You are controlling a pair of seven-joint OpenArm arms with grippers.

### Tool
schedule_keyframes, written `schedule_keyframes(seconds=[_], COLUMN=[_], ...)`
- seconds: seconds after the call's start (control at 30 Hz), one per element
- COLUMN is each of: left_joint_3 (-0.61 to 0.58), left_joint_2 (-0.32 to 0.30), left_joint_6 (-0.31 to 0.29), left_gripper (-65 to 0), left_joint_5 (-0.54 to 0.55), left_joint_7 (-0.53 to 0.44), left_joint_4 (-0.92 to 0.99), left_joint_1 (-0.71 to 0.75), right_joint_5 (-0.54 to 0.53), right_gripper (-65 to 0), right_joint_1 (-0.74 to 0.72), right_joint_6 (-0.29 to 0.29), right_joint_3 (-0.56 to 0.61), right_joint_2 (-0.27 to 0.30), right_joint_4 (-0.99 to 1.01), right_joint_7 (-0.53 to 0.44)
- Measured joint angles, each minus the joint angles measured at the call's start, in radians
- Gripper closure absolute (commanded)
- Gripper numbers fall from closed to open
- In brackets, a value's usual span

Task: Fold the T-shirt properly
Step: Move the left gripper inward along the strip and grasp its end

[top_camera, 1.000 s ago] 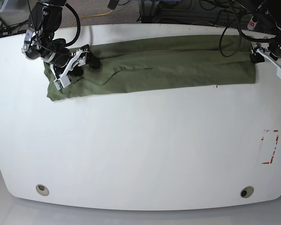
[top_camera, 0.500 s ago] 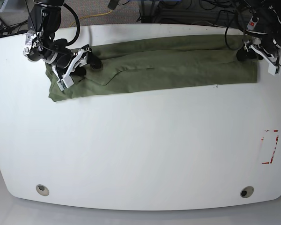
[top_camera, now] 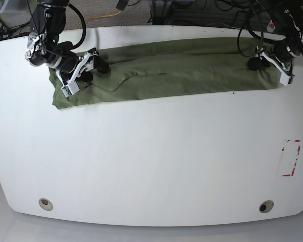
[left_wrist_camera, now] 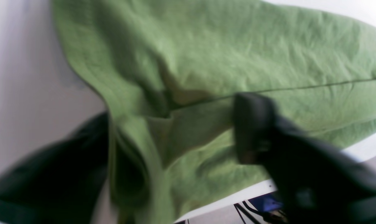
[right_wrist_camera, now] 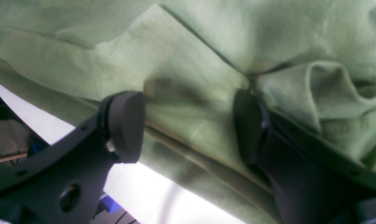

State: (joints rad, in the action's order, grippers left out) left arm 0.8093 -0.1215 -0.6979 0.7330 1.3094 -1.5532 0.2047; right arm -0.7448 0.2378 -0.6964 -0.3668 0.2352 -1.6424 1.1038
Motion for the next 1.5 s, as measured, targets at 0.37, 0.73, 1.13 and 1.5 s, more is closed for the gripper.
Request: schedule_keyframes(seconds=[0.37,0.73,1.13,1.5], left_joint_3=[-0.056,-0.409,-0.474,-0.253], left_joint_2=[0.039,0.092,0.127,0.076], left_joint_6=[0.004,0.001,0.001,0.047], left_gripper=[-10.7,-10.7,-34.3,-39.4], left_joint_5=[-0.05,-0.04,-0.023,-0.019], left_joint_7=[0.047,0.045,0.048,0.048], left_joint_4=[-0.327,-0.439,-0.438,-0.439], left_joint_1=[0.035,0.046,0.03,0.028], right_joint_5=[0.006,-0.019,-0.019,-0.012], right_gripper=[-3.5,-3.5,-3.5,-3.5], right_joint_1=[0.004,-0.006,-0.01,-0.02], right_joint_6=[0.0,-0.003,-0.003,-0.003], right_joint_3=[0.006,0.005,0.005,0.007], right_joint_2=[0.0,0.003,0.006,-0.001], right_joint_4=[0.04,0.093,0.093,0.094], right_joint_7=[-0.016,-0.039,-0.038,-0.035])
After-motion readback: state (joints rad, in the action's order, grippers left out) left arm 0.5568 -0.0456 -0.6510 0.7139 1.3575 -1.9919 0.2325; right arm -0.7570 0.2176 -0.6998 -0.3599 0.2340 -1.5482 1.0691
